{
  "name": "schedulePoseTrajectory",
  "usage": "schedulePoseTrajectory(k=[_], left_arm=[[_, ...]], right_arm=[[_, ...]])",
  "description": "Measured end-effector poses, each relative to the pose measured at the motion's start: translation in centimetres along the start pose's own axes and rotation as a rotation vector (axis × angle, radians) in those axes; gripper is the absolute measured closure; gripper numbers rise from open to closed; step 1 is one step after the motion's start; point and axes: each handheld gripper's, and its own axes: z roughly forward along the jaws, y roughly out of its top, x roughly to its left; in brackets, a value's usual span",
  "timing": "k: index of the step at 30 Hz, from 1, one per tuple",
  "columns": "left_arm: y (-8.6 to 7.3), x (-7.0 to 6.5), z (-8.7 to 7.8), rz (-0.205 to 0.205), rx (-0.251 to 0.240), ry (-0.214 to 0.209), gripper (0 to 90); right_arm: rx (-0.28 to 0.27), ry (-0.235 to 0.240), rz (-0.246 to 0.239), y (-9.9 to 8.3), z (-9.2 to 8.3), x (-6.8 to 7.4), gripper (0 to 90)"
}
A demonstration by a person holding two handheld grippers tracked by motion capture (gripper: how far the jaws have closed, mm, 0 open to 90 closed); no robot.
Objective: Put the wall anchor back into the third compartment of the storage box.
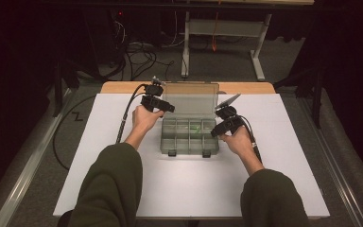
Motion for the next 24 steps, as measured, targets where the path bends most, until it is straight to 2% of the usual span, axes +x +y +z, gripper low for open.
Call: schedulePoseTrajectory(k=[11,18,20,24], left_arm=[[-0.5,-0.5,-0.9,0.060,-0.005,-0.002,48.7],[-0.6,-0.8,-1.2,0.070,-0.013,-0.014,49.7],[-0.8,-0.9,-1.2,0.089,-0.015,-0.007,49.1],[-0.8,-0.9,-1.1,0.083,-0.019,-0.008,49.2]], right_arm=[[-0.004,0.000,0.000,0.0,0.0,0.0,66.2],[-0.008,-0.002,-0.005,-0.1,0.0,0.0,66.2],[-0.008,-0.002,-0.004,-0.1,0.0,0.0,66.2],[-0.009,-0.003,-0.005,-0.1,0.0,0.0,66.2]])
